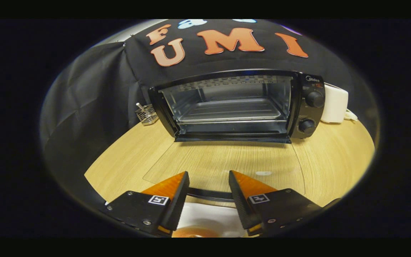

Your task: Open the toaster oven, put the food inside, and close the toaster oven door.

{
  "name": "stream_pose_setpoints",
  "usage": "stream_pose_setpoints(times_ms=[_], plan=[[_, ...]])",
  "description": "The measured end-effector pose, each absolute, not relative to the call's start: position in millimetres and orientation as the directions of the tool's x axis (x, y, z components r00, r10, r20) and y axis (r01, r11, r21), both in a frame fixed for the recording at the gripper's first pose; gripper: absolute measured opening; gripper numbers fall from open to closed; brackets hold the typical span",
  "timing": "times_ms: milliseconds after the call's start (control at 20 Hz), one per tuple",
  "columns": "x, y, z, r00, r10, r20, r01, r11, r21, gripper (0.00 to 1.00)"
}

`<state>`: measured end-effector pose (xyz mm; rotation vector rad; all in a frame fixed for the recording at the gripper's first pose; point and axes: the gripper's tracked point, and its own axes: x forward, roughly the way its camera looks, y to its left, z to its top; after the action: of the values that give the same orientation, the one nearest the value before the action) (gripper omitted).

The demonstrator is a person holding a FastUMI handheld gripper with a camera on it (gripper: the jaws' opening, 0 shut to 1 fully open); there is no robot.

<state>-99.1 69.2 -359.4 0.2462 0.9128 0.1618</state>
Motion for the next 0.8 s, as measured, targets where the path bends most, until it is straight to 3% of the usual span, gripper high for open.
stream_pose_setpoints(times_ms=[200,250,300,500,800], plan=[[-112.4,64.6,-346.0,0.609,0.249,-0.753,-0.076,0.963,0.257,0.67],[-118.7,63.2,-342.2,0.612,0.249,-0.751,-0.089,0.965,0.247,0.71],[-125.1,62.7,-337.5,0.613,0.252,-0.749,-0.105,0.965,0.239,0.82],[-158.2,60.4,-320.8,0.605,0.293,-0.74,-0.139,0.954,0.264,0.96],[-213.9,56.5,-318.5,0.543,0.311,-0.78,-0.186,0.95,0.25,0.99]])
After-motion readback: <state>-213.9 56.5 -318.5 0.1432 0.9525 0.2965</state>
